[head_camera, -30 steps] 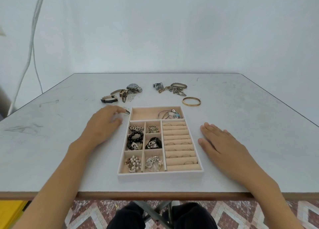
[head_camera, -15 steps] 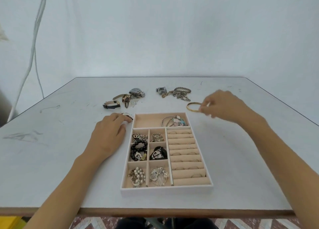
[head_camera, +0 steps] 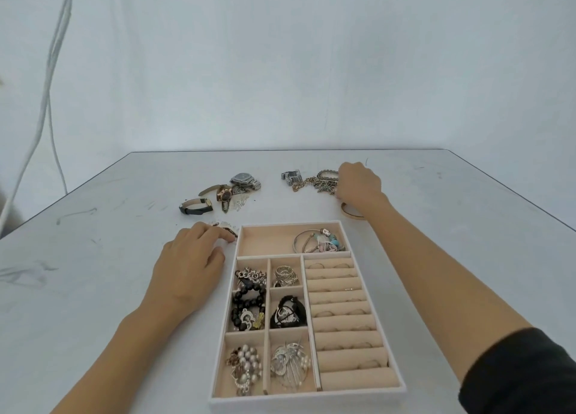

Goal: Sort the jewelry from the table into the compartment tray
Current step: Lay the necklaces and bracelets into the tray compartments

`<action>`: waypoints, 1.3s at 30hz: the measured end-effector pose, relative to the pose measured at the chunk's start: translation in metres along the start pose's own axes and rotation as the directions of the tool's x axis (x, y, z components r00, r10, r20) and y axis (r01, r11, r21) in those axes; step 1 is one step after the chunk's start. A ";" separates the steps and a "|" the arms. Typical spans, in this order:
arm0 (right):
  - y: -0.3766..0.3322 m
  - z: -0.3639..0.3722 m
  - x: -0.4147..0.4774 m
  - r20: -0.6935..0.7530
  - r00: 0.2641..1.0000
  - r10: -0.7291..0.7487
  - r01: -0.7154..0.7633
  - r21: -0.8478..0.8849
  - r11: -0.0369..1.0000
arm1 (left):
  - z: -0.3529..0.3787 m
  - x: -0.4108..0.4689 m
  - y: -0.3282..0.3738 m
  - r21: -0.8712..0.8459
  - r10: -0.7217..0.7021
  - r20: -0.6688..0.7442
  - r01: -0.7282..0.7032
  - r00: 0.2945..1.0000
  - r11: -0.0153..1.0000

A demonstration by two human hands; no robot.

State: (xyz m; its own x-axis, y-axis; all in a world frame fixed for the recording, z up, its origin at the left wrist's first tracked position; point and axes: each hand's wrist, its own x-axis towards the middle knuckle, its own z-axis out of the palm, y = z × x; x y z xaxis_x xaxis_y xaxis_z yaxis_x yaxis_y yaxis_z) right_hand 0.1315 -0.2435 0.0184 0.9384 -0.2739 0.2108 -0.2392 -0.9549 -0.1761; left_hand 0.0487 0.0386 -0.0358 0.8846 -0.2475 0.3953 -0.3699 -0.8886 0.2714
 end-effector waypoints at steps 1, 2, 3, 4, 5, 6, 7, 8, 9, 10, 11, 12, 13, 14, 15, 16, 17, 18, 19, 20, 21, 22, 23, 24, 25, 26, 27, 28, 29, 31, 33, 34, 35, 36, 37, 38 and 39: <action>0.001 -0.001 0.000 0.019 1.000 -0.013 0.013 -0.002 1.000 | -0.001 0.003 0.002 0.006 -0.021 0.006 0.021 1.000 1.000; 0.003 -0.002 0.000 0.050 0.998 -0.036 0.037 -0.010 0.999 | -0.003 0.007 0.004 0.006 -0.041 0.012 0.041 0.999 0.999; 0.005 -0.002 -0.001 0.089 0.994 -0.059 0.061 -0.018 0.998 | -0.005 0.011 0.007 -0.013 -0.061 0.013 0.062 0.998 0.998; 0.008 -0.002 -0.001 0.136 0.989 -0.065 0.069 -0.021 0.997 | -0.008 0.017 0.009 -0.053 -0.079 0.009 0.079 0.997 0.995; 0.010 -0.002 0.001 0.179 0.982 -0.062 0.064 -0.007 0.998 | -0.010 0.024 0.011 -0.109 -0.090 0.008 0.090 0.996 0.990; 0.013 -0.002 0.003 0.219 0.974 -0.055 0.047 0.043 0.998 | -0.012 0.030 0.013 -0.176 -0.088 0.008 0.088 0.996 0.981; 0.015 -0.004 0.005 0.245 0.968 -0.058 0.025 0.136 0.990 | -0.013 0.037 0.016 -0.264 -0.076 0.007 0.075 0.997 0.962; 0.017 -0.007 0.007 0.247 0.966 -0.071 0.004 0.263 0.965 | -0.014 0.044 0.020 -0.373 -0.062 0.009 0.061 0.998 0.926; 0.017 -0.012 0.008 0.227 0.970 -0.087 -0.008 0.389 0.921 | -0.015 0.051 0.024 -0.482 -0.054 0.023 0.058 0.998 0.874; 0.016 -0.019 0.008 0.202 0.975 -0.097 -0.018 0.501 0.865 | -0.017 0.058 0.029 -0.574 -0.049 0.046 0.066 0.998 0.816; 0.014 -0.027 0.007 0.181 0.978 -0.108 -0.022 0.596 0.803 | -0.018 0.066 0.035 -0.641 -0.046 0.068 0.079 0.997 0.764; 0.011 -0.036 0.006 0.160 0.979 -0.123 -0.016 0.670 0.742 | -0.018 0.074 0.040 -0.691 -0.041 0.085 0.088 0.996 0.717; 0.007 -0.045 0.005 0.142 0.980 -0.140 -0.007 0.725 0.689 | -0.019 0.082 0.047 -0.737 -0.037 0.099 0.098 0.994 0.669; 0.003 -0.053 0.004 0.124 0.980 -0.157 0.006 0.767 0.642 | -0.018 0.090 0.053 -0.784 -0.036 0.114 0.112 0.993 0.611; -0.001 -0.061 0.004 0.108 0.979 -0.173 0.018 0.800 0.599 | -0.017 0.098 0.059 -0.828 -0.041 0.133 0.134 0.990 0.544; -0.005 -0.068 0.003 0.093 0.978 -0.189 0.029 0.830 0.558 | -0.015 0.105 0.064 -0.864 -0.045 0.160 0.162 0.986 0.477; -0.009 -0.074 0.002 0.083 0.975 -0.208 0.036 0.857 0.513 | -0.012 0.113 0.069 -0.888 -0.040 0.192 0.191 0.981 0.419; -0.013 -0.079 0.001 0.077 0.970 -0.232 0.042 0.884 0.466 | -0.010 0.120 0.073 -0.901 -0.029 0.223 0.218 0.974 0.376; -0.017 -0.083 0.000 0.075 0.964 -0.256 0.041 0.906 0.420 | -0.008 0.126 0.076 -0.906 -0.012 0.253 0.241 0.967 0.349; -0.021 -0.086 -0.002 0.077 0.958 -0.277 0.035 0.925 0.379 | -0.007 0.132 0.079 -0.906 0.007 0.279 0.260 0.960 0.334; -0.024 -0.089 -0.003 0.081 0.951 -0.298 0.029 0.938 0.346 | -0.004 0.137 0.081 -0.905 0.031 0.299 0.273 0.954 0.327; -0.028 -0.091 -0.003 0.085 0.945 -0.316 0.024 0.945 0.325 | -0.002 0.139 0.082 -0.904 0.060 0.316 0.281 0.947 0.321; -0.031 -0.092 -0.004 0.091 0.939 -0.332 0.019 0.949 0.315 | 0.000 0.141 0.083 -0.905 0.089 0.333 0.292 0.939 0.309; -0.035 -0.094 -0.004 0.098 0.933 -0.345 0.013 0.952 0.306 | 0.002 0.142 0.083 -0.905 0.114 0.353 0.308 0.929 0.293; -0.038 -0.095 -0.004 0.107 0.929 -0.355 0.001 0.956 0.292 | 0.004 0.141 0.084 -0.903 0.135 0.372 0.324 0.918 0.282; -0.042 -0.097 -0.004 0.116 0.924 -0.364 -0.015 0.963 0.269 | 0.005 0.140 0.084 -0.900 0.155 0.389 0.338 0.908 0.275; -0.045 -0.098 -0.003 0.123 0.919 -0.374 -0.033 0.971 0.238 | 0.007 0.138 0.083 -0.898 0.172 0.401 0.349 0.900 0.269; -0.049 -0.100 -0.004 0.124 0.914 -0.386 -0.048 0.979 0.200 | 0.008 0.137 0.083 -0.898 0.189 0.411 0.360 0.892 0.251; -0.053 -0.102 -0.004 0.119 0.910 -0.397 -0.060 0.986 0.158 | 0.010 0.135 0.081 -0.902 0.208 0.415 0.372 0.886 0.220; -0.060 -0.106 -0.004 0.094 0.905 -0.414 -0.070 0.995 0.074 | 0.013 0.133 0.077 -0.909 0.239 0.416 0.393 0.878 0.140; -0.066 -0.109 -0.003 0.067 0.905 -0.420 -0.069 0.998 0.011 | 0.016 0.131 0.073 -0.910 0.251 0.414 0.409 0.875 0.075; -0.069 -0.111 -0.002 0.054 0.905 -0.422 -0.064 0.998 -0.008 | 0.017 0.131 0.071 -0.909 0.256 0.412 0.415 0.874 0.047; -0.071 -0.112 -0.001 0.043 0.904 -0.425 -0.058 0.998 -0.022 | 0.018 0.130 0.070 -0.908 0.261 0.409 0.419 0.874 0.021; -0.074 -0.113 0.000 0.032 0.903 -0.428 -0.052 0.998 -0.036 | 0.018 0.129 0.068 -0.908 0.266 0.404 0.420 0.875 -0.003; -0.076 -0.114 0.001 0.019 0.901 -0.432 -0.047 0.998 -0.053 | 0.019 0.128 0.067 -0.907 0.270 0.397 0.419 0.877 -0.026; -0.079 -0.115 0.002 0.005 0.899 -0.437 -0.041 0.997 -0.072 | 0.020 0.128 0.065 -0.907 0.276 0.392 0.419 0.878 -0.046; -0.082 -0.116 0.003 -0.010 0.897 -0.441 -0.034 0.995 -0.091 | 0.020 0.127 0.064 -0.906 0.281 0.386 0.418 0.879 -0.063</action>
State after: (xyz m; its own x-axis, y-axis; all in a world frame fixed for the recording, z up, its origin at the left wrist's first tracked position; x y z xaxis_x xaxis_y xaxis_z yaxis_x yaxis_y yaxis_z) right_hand 0.1248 -0.1798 0.1453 0.9451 0.1743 0.2764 0.2385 0.2103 -0.9481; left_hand 0.1430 -0.0575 0.0144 0.7833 -0.6159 0.0847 0.1357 0.3024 0.9435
